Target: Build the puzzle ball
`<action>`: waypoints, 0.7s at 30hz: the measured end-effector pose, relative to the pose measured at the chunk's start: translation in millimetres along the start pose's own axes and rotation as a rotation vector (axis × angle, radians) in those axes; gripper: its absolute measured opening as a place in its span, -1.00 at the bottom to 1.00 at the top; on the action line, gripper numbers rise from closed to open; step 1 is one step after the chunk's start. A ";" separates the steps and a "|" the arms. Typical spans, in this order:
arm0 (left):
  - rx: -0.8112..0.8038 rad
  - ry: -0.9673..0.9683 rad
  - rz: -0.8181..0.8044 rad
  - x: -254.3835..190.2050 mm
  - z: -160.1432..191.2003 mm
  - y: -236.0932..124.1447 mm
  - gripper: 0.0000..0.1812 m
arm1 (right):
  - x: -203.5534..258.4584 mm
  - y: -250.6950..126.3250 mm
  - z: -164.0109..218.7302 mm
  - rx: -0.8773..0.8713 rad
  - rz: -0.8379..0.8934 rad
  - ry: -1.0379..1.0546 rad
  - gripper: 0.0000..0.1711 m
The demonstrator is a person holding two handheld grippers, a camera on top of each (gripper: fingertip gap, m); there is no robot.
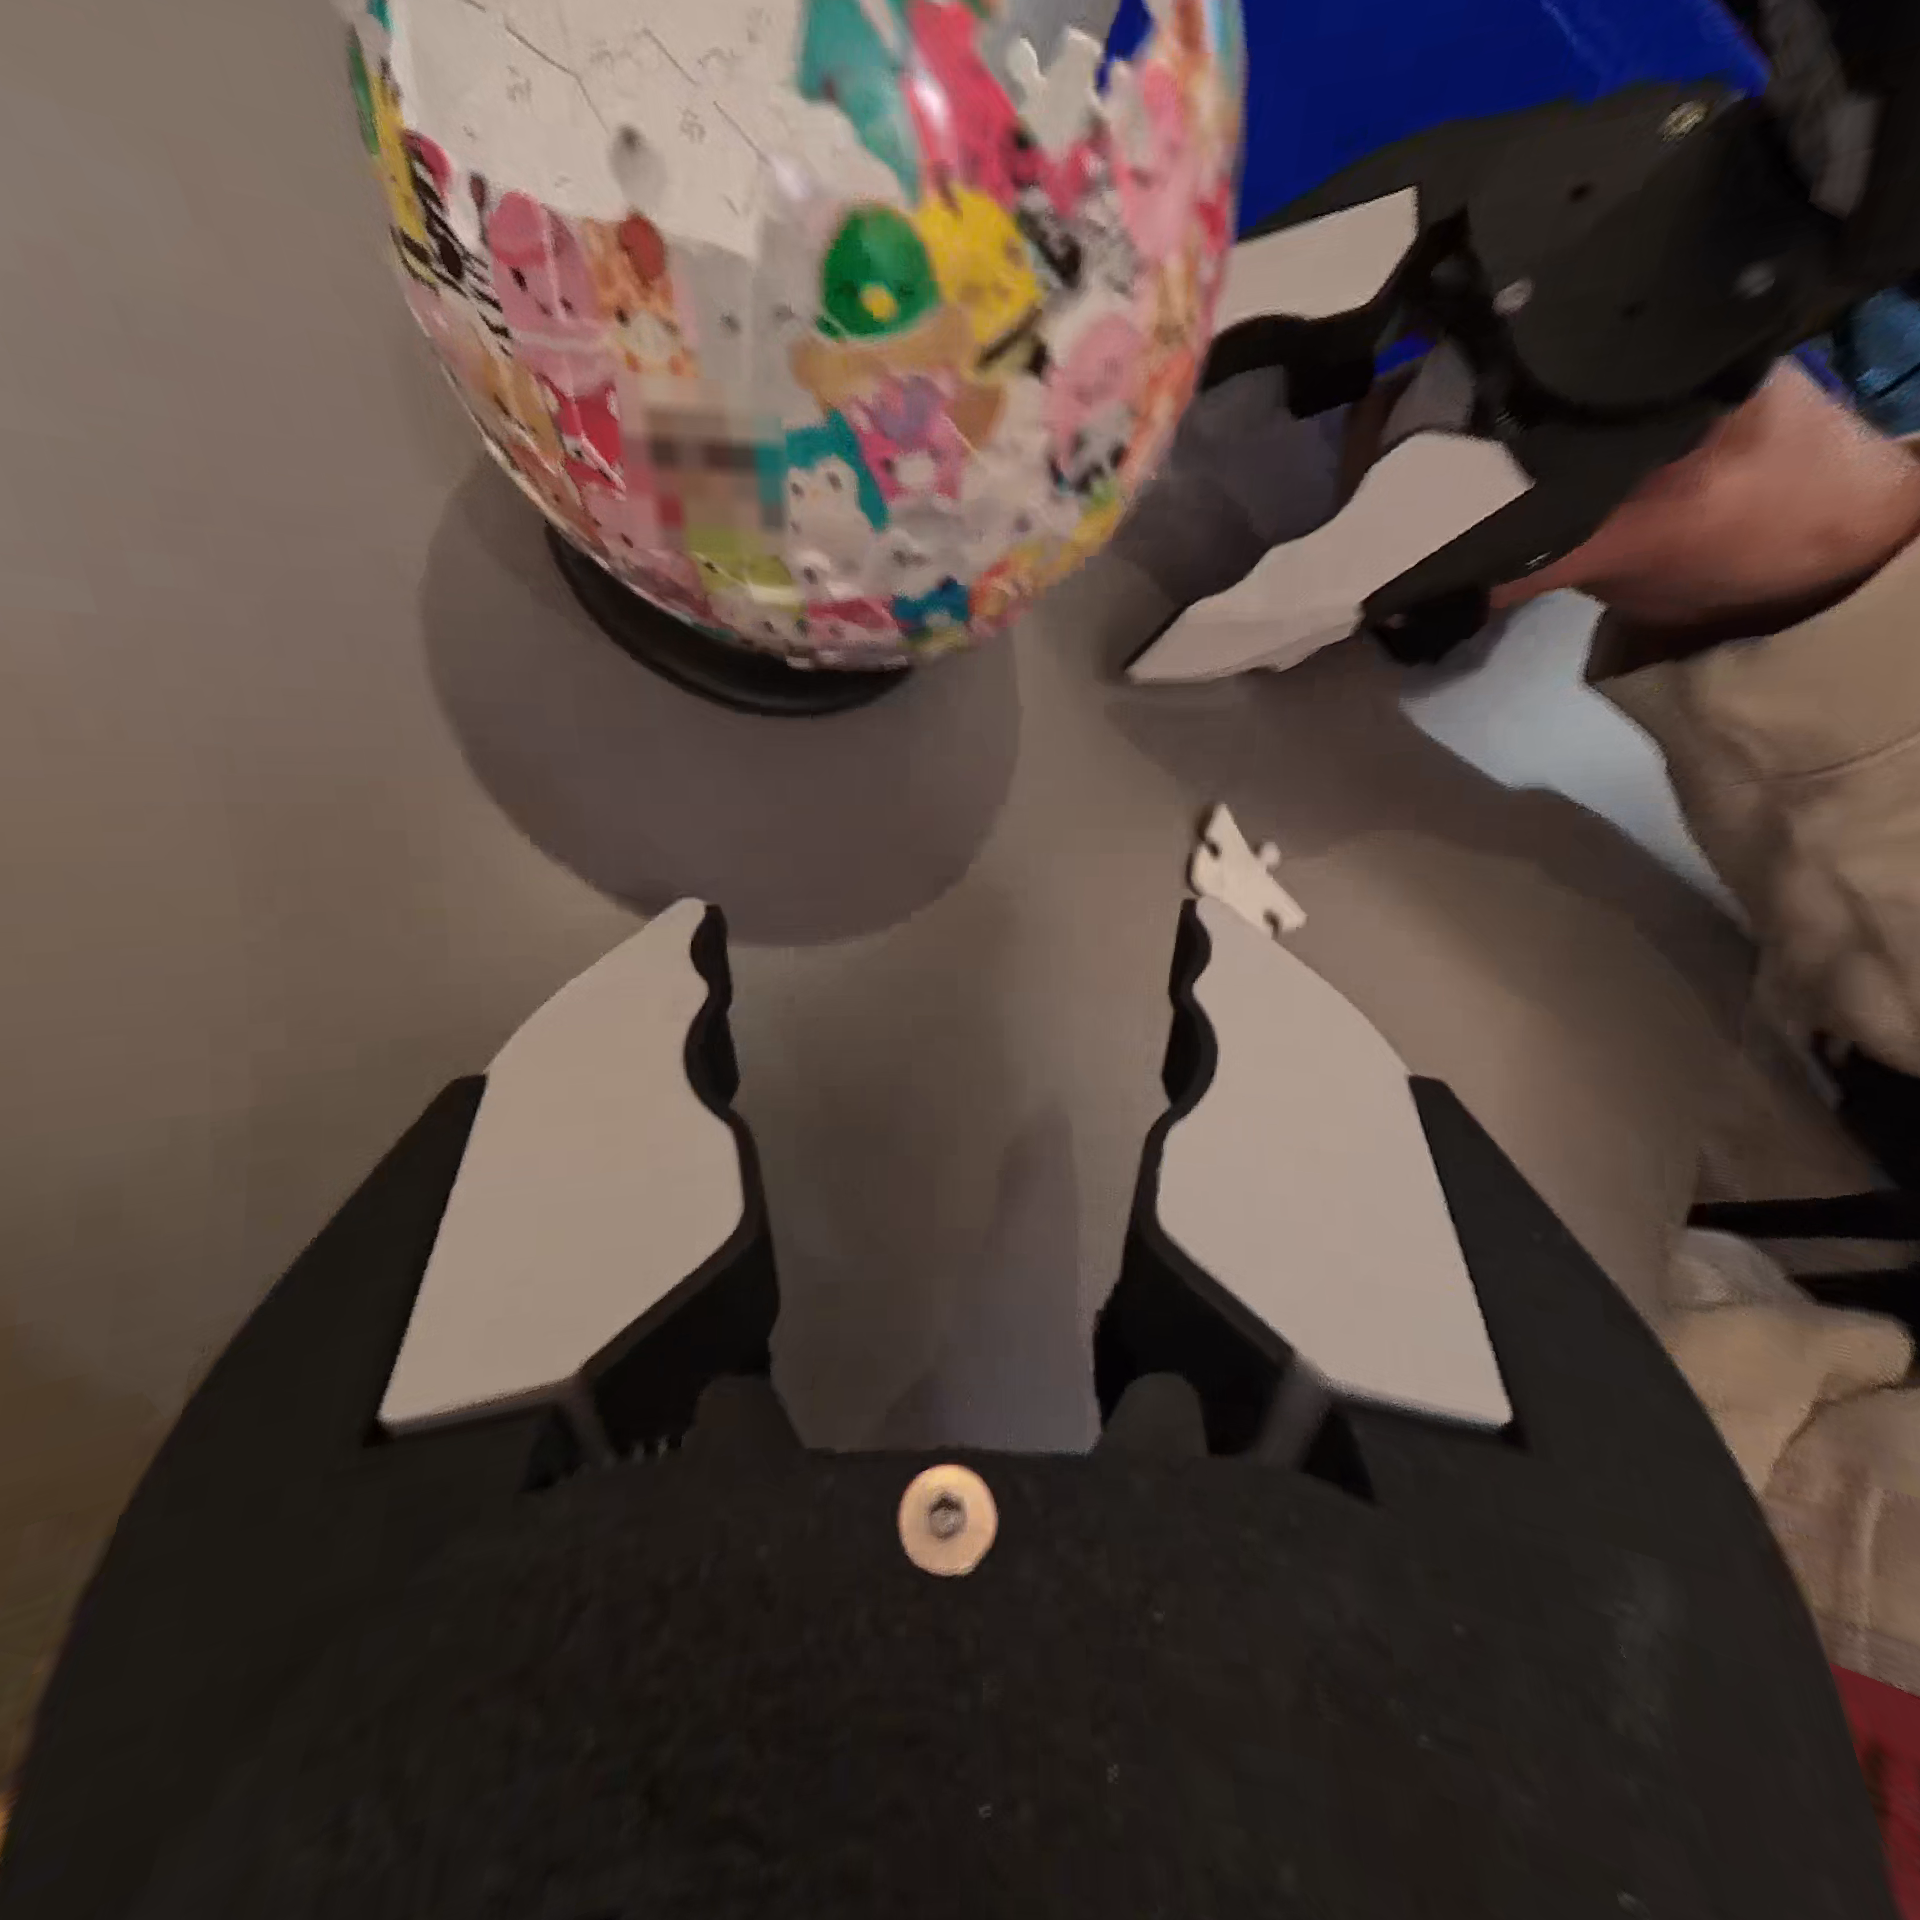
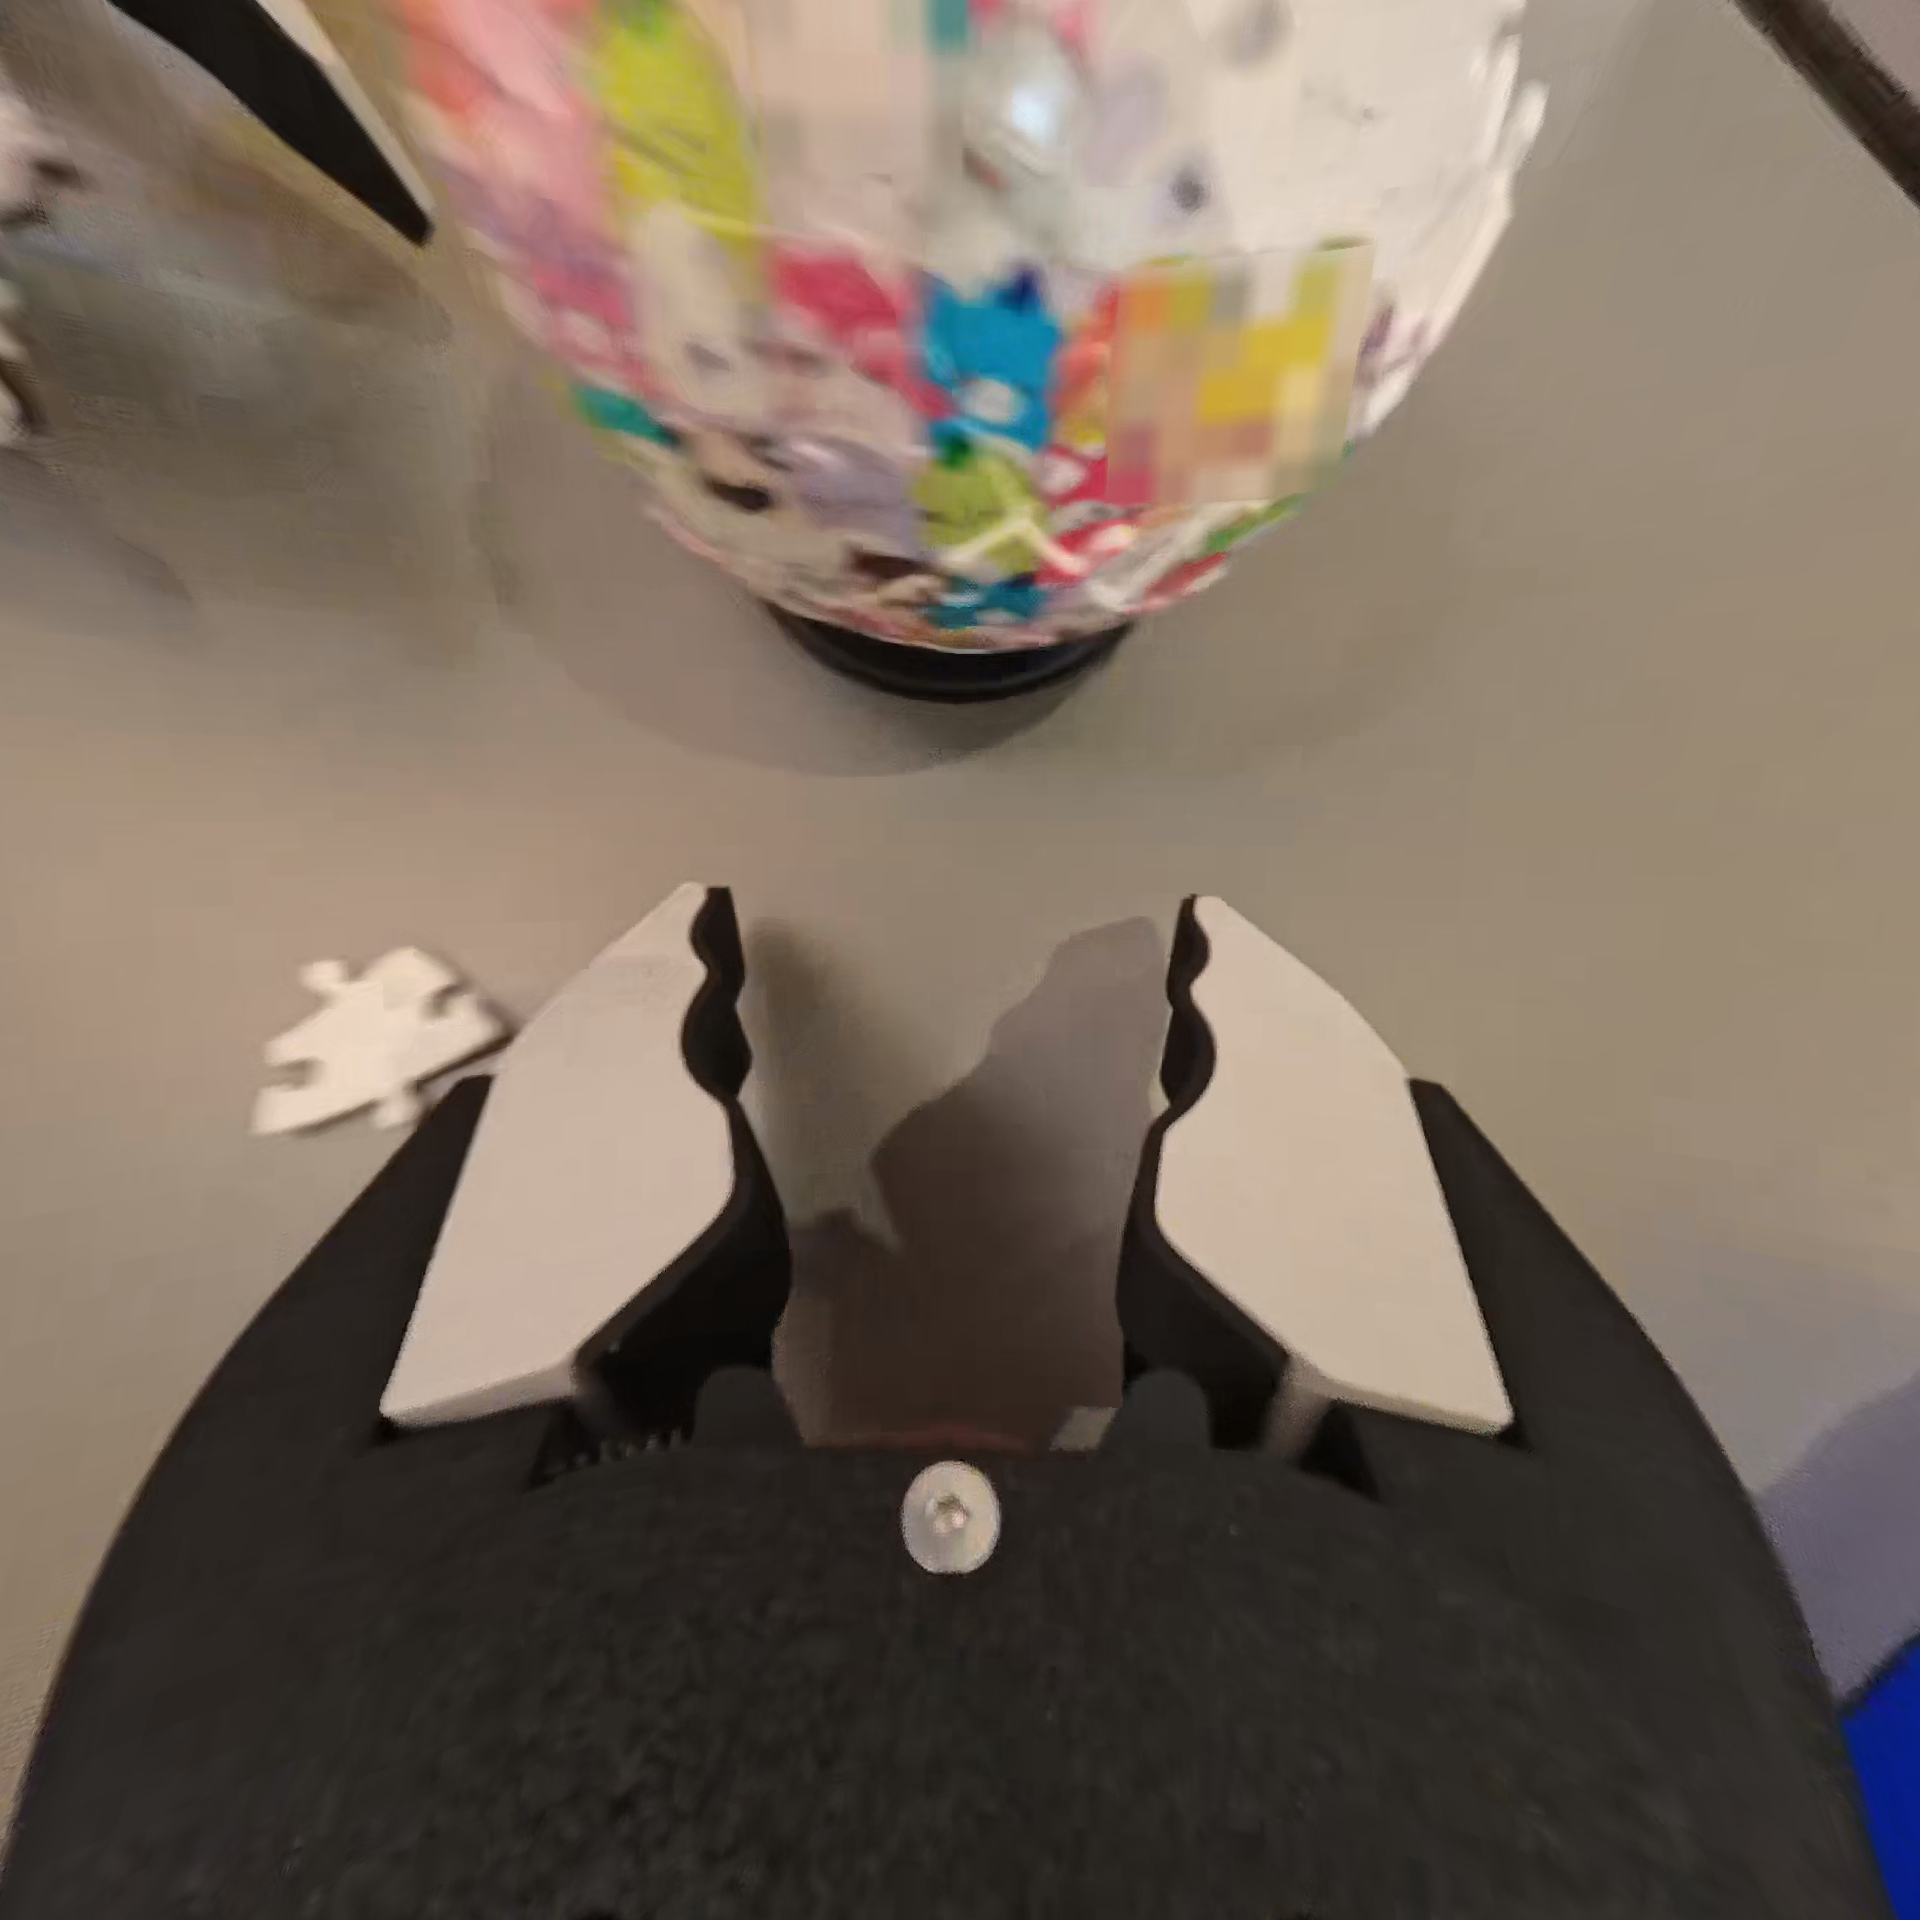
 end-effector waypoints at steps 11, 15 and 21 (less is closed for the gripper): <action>-0.045 0.038 0.043 20.9 -34.1 38.9 0.06 | 7.6 31.4 -36.6 -0.032 -0.325 -0.005 0.01; -0.037 0.055 0.050 18.9 -34.7 43.5 0.15 | 8.9 34.4 -40.1 -0.027 -0.347 -0.014 0.02; -0.001 0.064 0.059 6.6 -17.5 32.0 0.15 | 27.9 27.9 -36.5 -0.019 -0.384 -0.029 0.03</action>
Point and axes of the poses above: each gripper's, where its closed fingertips meet, y out along the fingers, z out of its underside, x = y × z across the jaws, the point moved 1 cm from there along -y, back along the fingers, and after that the axes turned 7 degrees about z, right-handed, at the moved point
